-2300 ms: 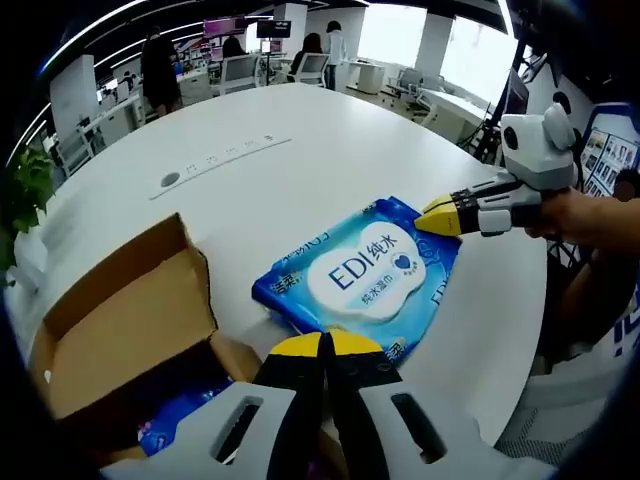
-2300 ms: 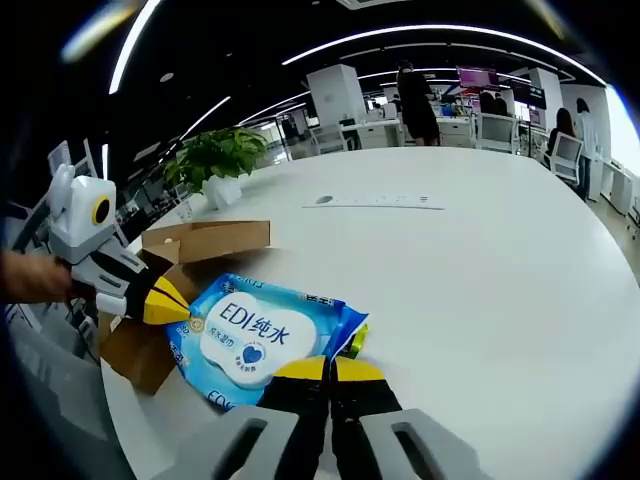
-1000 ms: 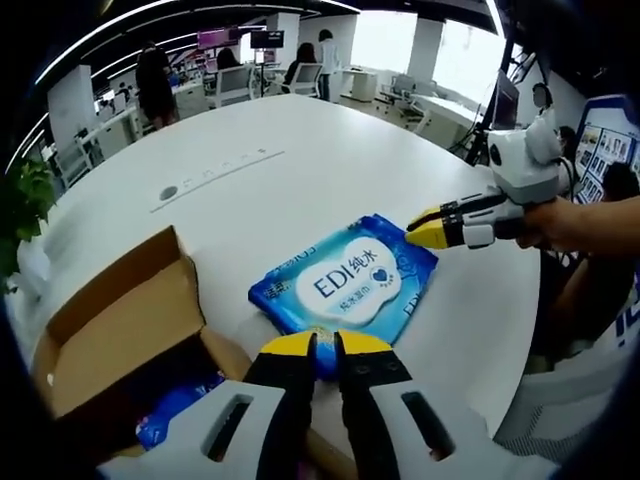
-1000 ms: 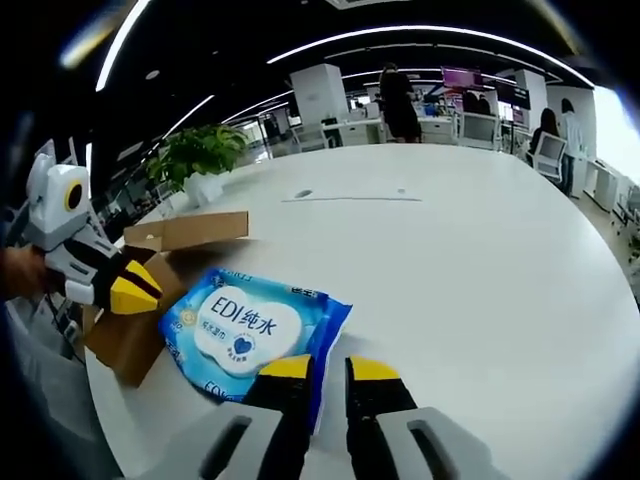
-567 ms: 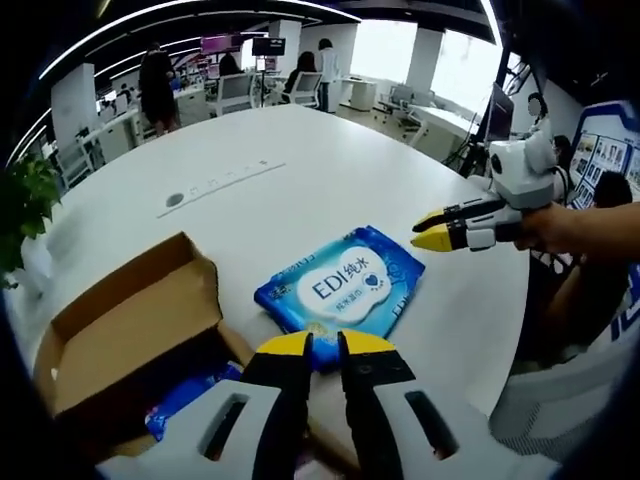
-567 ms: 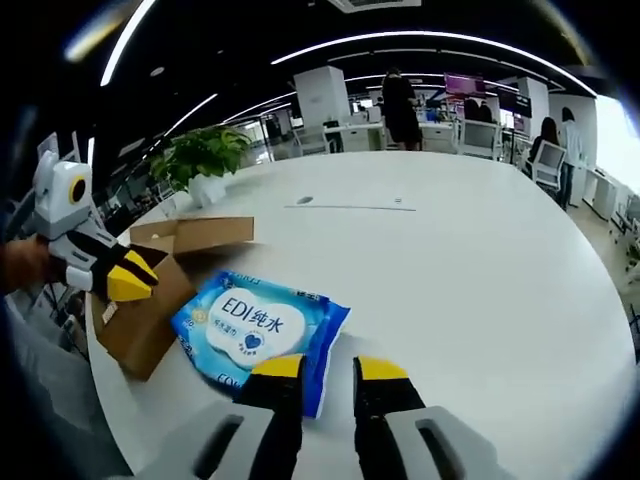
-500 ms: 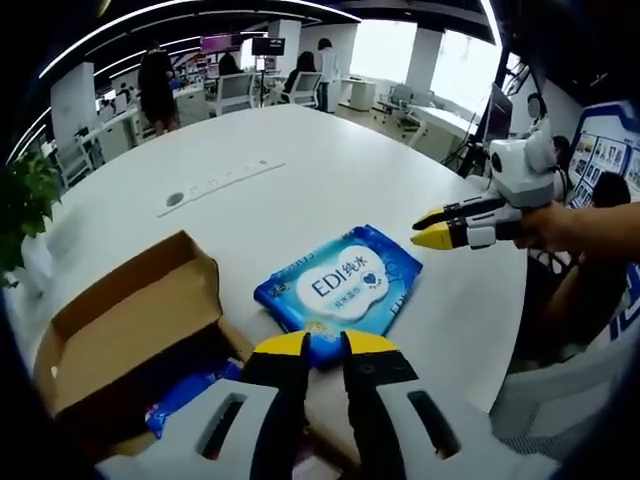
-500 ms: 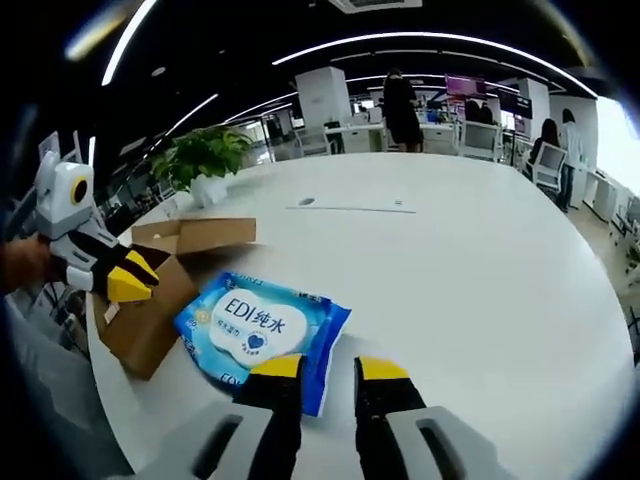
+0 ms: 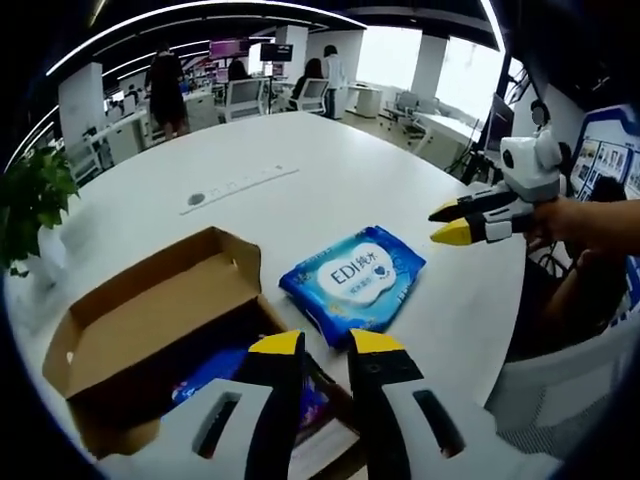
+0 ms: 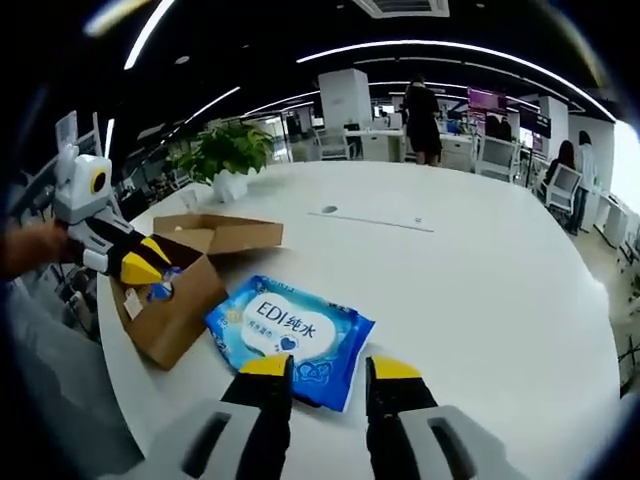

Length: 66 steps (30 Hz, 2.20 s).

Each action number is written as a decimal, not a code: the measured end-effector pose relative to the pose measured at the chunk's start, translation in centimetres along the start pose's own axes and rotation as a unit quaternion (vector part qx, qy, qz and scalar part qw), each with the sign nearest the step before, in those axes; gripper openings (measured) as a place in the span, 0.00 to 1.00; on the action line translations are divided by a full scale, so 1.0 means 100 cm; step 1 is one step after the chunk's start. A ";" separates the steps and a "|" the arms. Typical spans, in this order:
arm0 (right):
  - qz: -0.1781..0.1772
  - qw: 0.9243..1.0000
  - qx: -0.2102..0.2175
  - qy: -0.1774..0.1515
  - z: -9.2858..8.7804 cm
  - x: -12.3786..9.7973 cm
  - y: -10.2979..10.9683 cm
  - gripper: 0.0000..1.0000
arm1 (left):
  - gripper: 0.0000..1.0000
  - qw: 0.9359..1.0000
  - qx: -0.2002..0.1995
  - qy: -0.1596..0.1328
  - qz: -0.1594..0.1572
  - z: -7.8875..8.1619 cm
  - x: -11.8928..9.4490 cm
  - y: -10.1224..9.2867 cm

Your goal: Operate the shoe box by opening the lid, removing the specified soft item, and placing it in the target area until the item is outside and the box remains undamaged.

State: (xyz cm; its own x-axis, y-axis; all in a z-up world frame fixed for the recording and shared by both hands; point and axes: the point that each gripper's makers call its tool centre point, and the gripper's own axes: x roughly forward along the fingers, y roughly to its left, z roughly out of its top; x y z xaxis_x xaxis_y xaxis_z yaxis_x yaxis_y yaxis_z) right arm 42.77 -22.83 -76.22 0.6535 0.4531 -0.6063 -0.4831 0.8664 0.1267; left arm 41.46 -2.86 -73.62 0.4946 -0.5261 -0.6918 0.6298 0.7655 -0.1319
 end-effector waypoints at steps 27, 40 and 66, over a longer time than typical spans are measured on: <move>0.070 0.992 -0.107 0.003 0.034 0.014 0.089 0.35 | 0.19 0.995 -0.053 -0.021 0.081 -0.053 -0.078 0.087; 0.117 0.981 -0.157 0.004 0.055 0.041 0.150 0.35 | 0.17 0.996 -0.024 -0.016 0.087 -0.058 -0.080 0.106; 0.146 0.960 -0.236 0.041 0.054 0.104 0.205 0.28 | 0.14 0.998 0.038 0.022 0.038 -0.058 -0.020 0.098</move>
State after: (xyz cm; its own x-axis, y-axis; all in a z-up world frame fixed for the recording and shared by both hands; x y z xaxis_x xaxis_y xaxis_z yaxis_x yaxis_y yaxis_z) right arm 42.78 0.81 -75.71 0.4119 0.6277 -0.6606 -0.8612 0.5051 -0.0570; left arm 43.21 7.87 -77.65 0.5176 -0.4497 -0.7279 0.6357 0.7715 -0.0245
